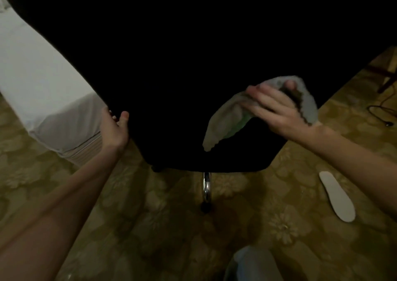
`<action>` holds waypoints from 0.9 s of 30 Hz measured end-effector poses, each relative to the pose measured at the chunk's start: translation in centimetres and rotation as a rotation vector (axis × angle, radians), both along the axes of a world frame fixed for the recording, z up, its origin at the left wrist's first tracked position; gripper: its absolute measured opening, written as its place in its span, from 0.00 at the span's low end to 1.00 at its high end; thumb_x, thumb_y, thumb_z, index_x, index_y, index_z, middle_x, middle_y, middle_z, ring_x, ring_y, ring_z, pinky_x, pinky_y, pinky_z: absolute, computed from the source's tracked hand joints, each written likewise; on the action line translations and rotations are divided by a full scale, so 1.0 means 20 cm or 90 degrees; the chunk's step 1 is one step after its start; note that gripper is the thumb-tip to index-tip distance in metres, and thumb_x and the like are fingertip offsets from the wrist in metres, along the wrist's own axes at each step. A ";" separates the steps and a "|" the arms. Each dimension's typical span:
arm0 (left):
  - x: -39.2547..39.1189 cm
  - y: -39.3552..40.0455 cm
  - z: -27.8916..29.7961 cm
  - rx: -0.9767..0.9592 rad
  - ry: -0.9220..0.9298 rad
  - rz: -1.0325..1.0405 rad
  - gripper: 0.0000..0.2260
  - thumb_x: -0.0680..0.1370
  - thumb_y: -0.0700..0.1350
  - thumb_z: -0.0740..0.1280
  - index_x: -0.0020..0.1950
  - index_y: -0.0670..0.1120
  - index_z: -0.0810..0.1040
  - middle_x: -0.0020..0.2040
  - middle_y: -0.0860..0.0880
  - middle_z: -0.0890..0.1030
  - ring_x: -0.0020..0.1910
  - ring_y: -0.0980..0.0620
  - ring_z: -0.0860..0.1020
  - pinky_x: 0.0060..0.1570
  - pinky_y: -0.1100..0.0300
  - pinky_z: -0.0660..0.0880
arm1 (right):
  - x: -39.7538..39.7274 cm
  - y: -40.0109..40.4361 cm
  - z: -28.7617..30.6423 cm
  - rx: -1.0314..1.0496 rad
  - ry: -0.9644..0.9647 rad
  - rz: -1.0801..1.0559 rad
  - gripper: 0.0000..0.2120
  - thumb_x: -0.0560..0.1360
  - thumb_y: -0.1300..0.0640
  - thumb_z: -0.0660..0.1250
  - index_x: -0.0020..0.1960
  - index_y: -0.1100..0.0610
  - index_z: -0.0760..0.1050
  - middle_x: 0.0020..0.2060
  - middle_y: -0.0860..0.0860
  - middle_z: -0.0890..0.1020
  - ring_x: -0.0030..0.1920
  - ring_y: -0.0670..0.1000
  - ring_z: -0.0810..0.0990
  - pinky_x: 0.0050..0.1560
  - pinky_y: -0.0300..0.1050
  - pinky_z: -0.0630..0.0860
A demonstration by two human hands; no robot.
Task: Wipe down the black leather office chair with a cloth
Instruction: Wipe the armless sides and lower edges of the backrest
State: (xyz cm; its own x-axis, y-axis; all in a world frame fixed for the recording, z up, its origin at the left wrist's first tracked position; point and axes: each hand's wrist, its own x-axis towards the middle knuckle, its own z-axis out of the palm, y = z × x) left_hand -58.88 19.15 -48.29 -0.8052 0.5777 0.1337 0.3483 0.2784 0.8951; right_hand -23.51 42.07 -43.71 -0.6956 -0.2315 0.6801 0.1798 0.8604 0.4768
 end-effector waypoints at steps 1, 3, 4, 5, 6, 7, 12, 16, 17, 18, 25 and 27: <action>0.00 0.01 -0.01 0.008 -0.002 0.011 0.17 0.84 0.43 0.60 0.72 0.40 0.66 0.65 0.45 0.75 0.61 0.50 0.76 0.61 0.53 0.76 | 0.06 0.04 0.06 0.080 0.064 -0.027 0.26 0.76 0.63 0.69 0.73 0.59 0.68 0.78 0.57 0.59 0.78 0.54 0.56 0.77 0.53 0.45; 0.02 0.01 -0.02 0.014 -0.009 0.030 0.17 0.84 0.43 0.60 0.72 0.41 0.66 0.65 0.46 0.75 0.62 0.48 0.76 0.64 0.48 0.75 | 0.12 0.07 0.10 0.131 0.111 -0.112 0.33 0.71 0.61 0.76 0.73 0.56 0.69 0.78 0.56 0.59 0.78 0.55 0.57 0.77 0.56 0.45; 0.03 0.02 -0.02 0.011 -0.016 0.037 0.17 0.84 0.44 0.60 0.72 0.41 0.65 0.64 0.48 0.75 0.62 0.48 0.76 0.65 0.47 0.75 | 0.13 0.05 0.10 0.136 0.116 -0.146 0.34 0.71 0.60 0.76 0.74 0.55 0.68 0.78 0.55 0.58 0.78 0.55 0.56 0.77 0.57 0.45; 0.04 0.02 -0.02 0.010 -0.026 0.043 0.17 0.84 0.44 0.60 0.72 0.41 0.65 0.63 0.49 0.74 0.63 0.48 0.76 0.65 0.48 0.75 | 0.12 0.02 0.08 0.136 0.114 -0.166 0.35 0.71 0.59 0.76 0.75 0.55 0.67 0.79 0.55 0.57 0.79 0.55 0.54 0.77 0.59 0.45; 0.06 0.02 -0.01 0.008 -0.040 0.048 0.18 0.84 0.45 0.60 0.73 0.42 0.65 0.63 0.50 0.74 0.64 0.47 0.76 0.66 0.48 0.75 | 0.11 -0.01 0.07 0.140 0.117 -0.169 0.34 0.72 0.59 0.75 0.75 0.55 0.67 0.79 0.54 0.56 0.79 0.55 0.54 0.77 0.59 0.44; 0.06 0.01 0.00 0.005 -0.049 0.052 0.19 0.84 0.45 0.61 0.73 0.42 0.65 0.64 0.49 0.74 0.65 0.47 0.76 0.66 0.49 0.74 | 0.08 -0.02 0.04 0.134 0.126 -0.162 0.32 0.73 0.60 0.74 0.74 0.55 0.67 0.79 0.54 0.56 0.79 0.55 0.53 0.77 0.59 0.44; 0.11 -0.01 0.08 -0.017 -0.033 0.032 0.21 0.83 0.48 0.63 0.73 0.42 0.67 0.68 0.43 0.74 0.66 0.47 0.74 0.67 0.49 0.73 | 0.06 -0.01 0.15 0.085 0.119 -0.113 0.22 0.82 0.59 0.62 0.75 0.54 0.66 0.78 0.53 0.58 0.78 0.52 0.58 0.68 0.58 0.65; 0.19 -0.04 0.15 -0.024 -0.025 0.012 0.22 0.83 0.49 0.63 0.75 0.43 0.65 0.68 0.43 0.75 0.65 0.46 0.75 0.66 0.47 0.74 | 0.20 -0.07 0.42 0.012 0.204 -0.156 0.18 0.83 0.56 0.59 0.72 0.54 0.69 0.80 0.50 0.53 0.79 0.51 0.52 0.77 0.57 0.46; 0.19 -0.04 0.16 -0.026 -0.031 0.003 0.23 0.82 0.50 0.64 0.75 0.44 0.65 0.68 0.43 0.75 0.66 0.46 0.75 0.66 0.44 0.74 | 0.26 -0.07 0.49 -0.004 0.207 -0.181 0.20 0.83 0.53 0.57 0.74 0.54 0.67 0.80 0.51 0.52 0.79 0.53 0.51 0.77 0.58 0.45; 0.20 -0.06 0.17 -0.033 -0.042 -0.010 0.23 0.82 0.50 0.64 0.75 0.44 0.65 0.69 0.43 0.75 0.66 0.45 0.75 0.66 0.42 0.73 | 0.33 -0.06 0.54 -0.025 0.206 -0.190 0.22 0.82 0.51 0.56 0.75 0.54 0.64 0.79 0.53 0.51 0.79 0.56 0.50 0.77 0.60 0.46; 0.37 -0.08 0.28 -0.010 -0.059 -0.018 0.25 0.82 0.50 0.65 0.76 0.43 0.65 0.71 0.43 0.73 0.68 0.45 0.73 0.62 0.51 0.73 | 0.48 -0.17 0.80 -0.672 0.191 -0.383 0.21 0.83 0.51 0.59 0.75 0.52 0.65 0.74 0.53 0.66 0.75 0.53 0.62 0.74 0.42 0.58; 0.37 -0.08 0.34 0.042 -0.077 -0.010 0.25 0.81 0.52 0.65 0.75 0.45 0.65 0.70 0.44 0.74 0.67 0.48 0.75 0.63 0.51 0.73 | 0.52 -0.22 0.83 -1.019 0.178 -0.551 0.18 0.75 0.39 0.65 0.58 0.48 0.80 0.54 0.47 0.84 0.56 0.44 0.81 0.57 0.32 0.71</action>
State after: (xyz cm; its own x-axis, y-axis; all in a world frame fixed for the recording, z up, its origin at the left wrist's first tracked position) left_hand -51.47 17.47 -41.47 -0.8087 0.5835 0.0739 0.2406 0.2136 0.9468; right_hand -13.10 37.63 -27.04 -0.0955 0.9948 -0.0341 0.6866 0.0410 -0.7259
